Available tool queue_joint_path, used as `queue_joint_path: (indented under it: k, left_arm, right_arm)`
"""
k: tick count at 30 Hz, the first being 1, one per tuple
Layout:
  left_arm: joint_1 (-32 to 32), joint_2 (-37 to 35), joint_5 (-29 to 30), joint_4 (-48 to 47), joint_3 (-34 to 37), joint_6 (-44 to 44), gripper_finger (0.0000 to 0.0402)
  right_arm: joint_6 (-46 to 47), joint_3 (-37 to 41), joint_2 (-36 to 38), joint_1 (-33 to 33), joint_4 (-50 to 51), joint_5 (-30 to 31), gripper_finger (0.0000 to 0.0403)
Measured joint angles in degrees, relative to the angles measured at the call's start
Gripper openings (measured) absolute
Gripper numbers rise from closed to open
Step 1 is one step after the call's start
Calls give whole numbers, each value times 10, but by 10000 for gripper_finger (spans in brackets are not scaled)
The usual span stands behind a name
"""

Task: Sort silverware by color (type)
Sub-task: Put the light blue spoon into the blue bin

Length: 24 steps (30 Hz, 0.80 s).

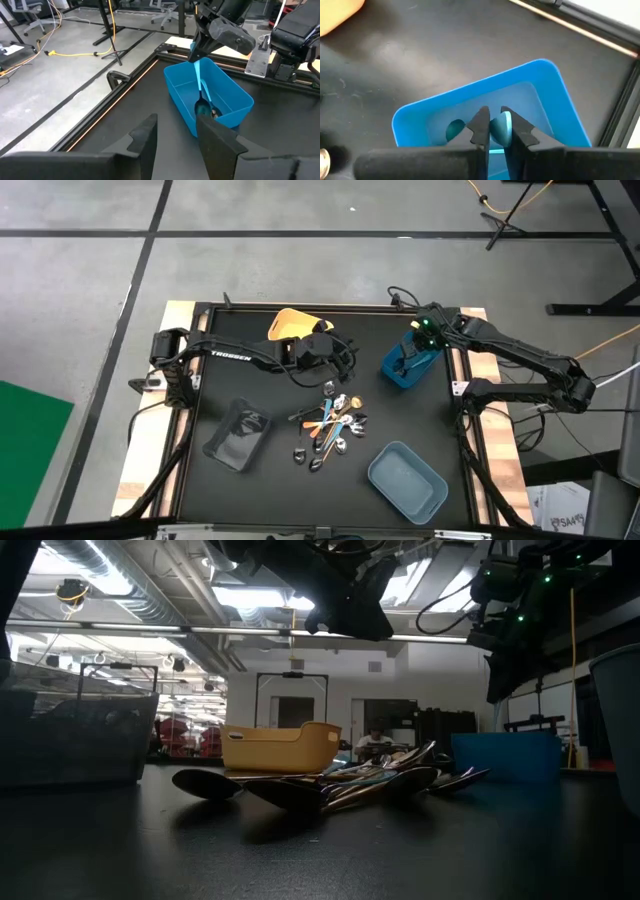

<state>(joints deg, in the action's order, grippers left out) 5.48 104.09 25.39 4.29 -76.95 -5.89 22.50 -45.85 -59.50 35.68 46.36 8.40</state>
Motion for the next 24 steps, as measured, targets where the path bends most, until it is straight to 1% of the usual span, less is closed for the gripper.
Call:
queue_joint_path:
  k: [7,11,21,24]
  left_arm:
    - [0,0,0,0,0,0,130]
    - [0,0,0,0,0,0,130]
    - [0,0,0,-18,0,0,130]
    - [0,0,0,-24,0,0,130]
  right_arm:
    - [0,0,0,0,-1,0,77]
    - [0,0,0,0,-2,0,93]
    - [-35,-1,0,0,11,1,95]
    - [-54,-12,0,0,33,2,95]
